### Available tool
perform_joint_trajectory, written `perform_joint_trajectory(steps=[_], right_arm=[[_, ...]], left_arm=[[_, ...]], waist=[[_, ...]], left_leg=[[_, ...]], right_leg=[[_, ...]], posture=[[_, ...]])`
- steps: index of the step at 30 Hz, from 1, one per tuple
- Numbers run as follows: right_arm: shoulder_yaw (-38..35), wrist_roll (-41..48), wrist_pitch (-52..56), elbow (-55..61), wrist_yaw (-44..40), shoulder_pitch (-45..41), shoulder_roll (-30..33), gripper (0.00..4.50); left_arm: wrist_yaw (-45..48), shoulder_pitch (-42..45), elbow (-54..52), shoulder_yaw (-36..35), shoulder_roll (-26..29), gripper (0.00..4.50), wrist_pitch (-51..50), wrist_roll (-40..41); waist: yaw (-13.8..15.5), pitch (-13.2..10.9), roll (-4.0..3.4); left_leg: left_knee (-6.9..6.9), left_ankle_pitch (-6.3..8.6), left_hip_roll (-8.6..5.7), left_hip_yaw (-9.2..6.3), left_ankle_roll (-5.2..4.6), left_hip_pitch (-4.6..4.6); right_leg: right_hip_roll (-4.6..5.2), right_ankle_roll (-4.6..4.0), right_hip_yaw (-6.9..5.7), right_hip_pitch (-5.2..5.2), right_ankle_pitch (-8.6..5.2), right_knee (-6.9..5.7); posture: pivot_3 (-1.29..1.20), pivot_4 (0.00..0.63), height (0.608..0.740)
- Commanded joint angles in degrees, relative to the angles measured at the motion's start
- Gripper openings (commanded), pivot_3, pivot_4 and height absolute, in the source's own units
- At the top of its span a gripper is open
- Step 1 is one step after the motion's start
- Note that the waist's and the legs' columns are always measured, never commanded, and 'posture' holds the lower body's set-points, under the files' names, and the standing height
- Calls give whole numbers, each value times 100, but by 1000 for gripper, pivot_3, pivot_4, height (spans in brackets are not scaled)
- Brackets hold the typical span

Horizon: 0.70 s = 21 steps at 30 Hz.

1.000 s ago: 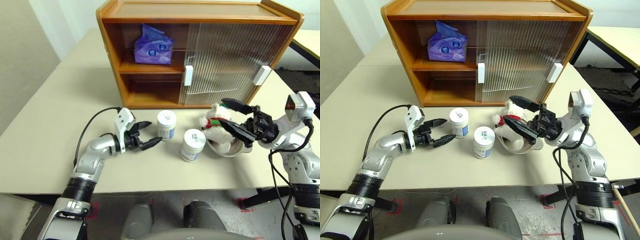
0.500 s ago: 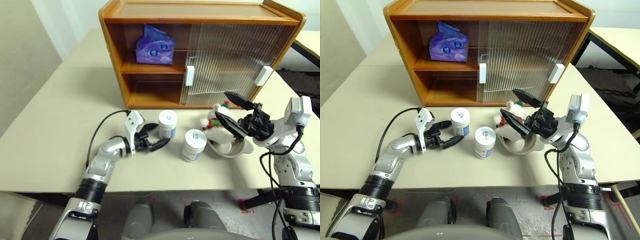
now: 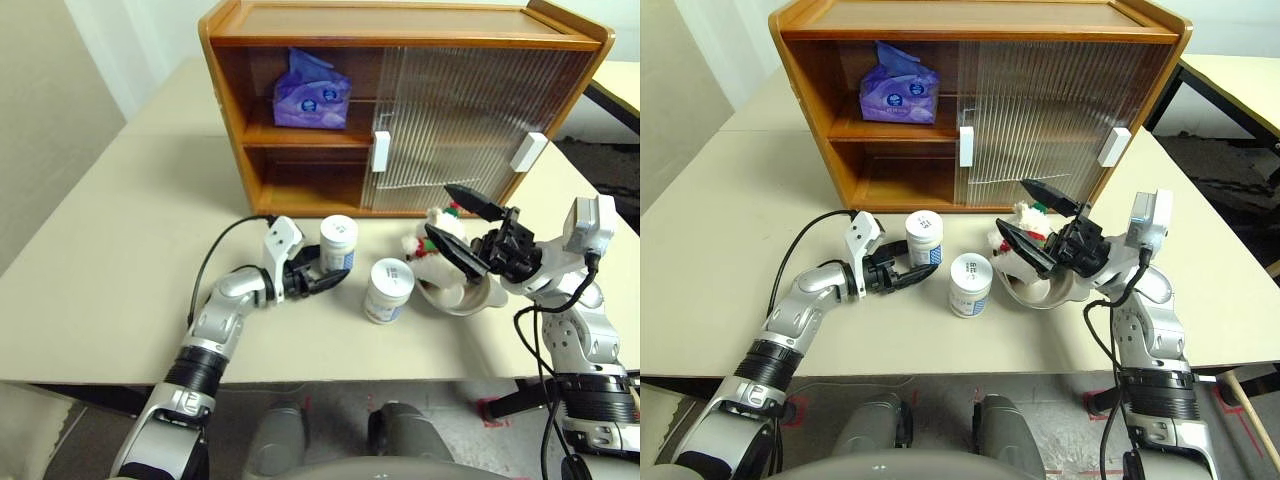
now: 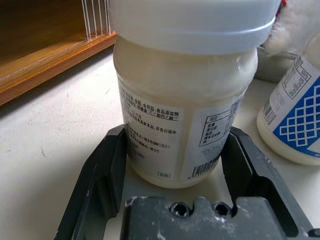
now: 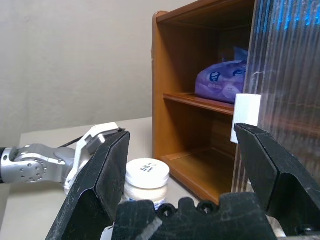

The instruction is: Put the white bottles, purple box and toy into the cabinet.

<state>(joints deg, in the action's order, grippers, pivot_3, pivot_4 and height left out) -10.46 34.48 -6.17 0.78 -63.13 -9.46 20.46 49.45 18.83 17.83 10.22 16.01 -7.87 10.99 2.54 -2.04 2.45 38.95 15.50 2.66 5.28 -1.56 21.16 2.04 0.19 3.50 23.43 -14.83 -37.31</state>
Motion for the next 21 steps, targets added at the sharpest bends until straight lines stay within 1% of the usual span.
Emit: perform_joint_trajectory(steps=[1,4,6,9,16,21], right_arm=[[26,37,-11,-31,-24,48,16,4500],[38,35,-16,-58,-40,45,29,4500],[42,35,-22,-79,-55,36,31,4500],[59,36,-27,-101,-78,8,20,4500],[84,-3,-27,-133,-163,1,103,4500],[92,-5,-18,-96,-148,28,109,4500]], left_arm=[[-3,55,110,29,-33,3085,45,-62],[-131,-11,8,-210,-18,3085,98,73],[-406,-4,-47,-460,-50,3085,102,150],[-998,168,122,-768,-42,3085,174,14],[-1974,985,1258,-926,-379,3084,518,-354],[-2273,1758,2277,-926,-569,3084,854,-557]], waist=[[-1,0,0],[-11,0,0],[-15,0,0],[-41,0,0],[31,0,2],[20,-1,5]], left_leg=[[0,0,0,0,0,0],[0,0,1,0,0,-1],[0,0,3,-1,0,-1],[0,0,6,-2,0,-1],[1,0,-3,-3,0,4],[1,0,-8,-3,0,11]], right_leg=[[0,1,0,0,0,0],[0,1,0,0,0,0],[-2,1,0,0,0,0],[-4,0,0,1,1,-1],[-1,-2,-2,0,8,4],[-3,3,-3,1,13,16]], posture=[[95,0,740],[96,0,740],[96,0,740],[100,0,740],[96,0,740],[79,0,740]])
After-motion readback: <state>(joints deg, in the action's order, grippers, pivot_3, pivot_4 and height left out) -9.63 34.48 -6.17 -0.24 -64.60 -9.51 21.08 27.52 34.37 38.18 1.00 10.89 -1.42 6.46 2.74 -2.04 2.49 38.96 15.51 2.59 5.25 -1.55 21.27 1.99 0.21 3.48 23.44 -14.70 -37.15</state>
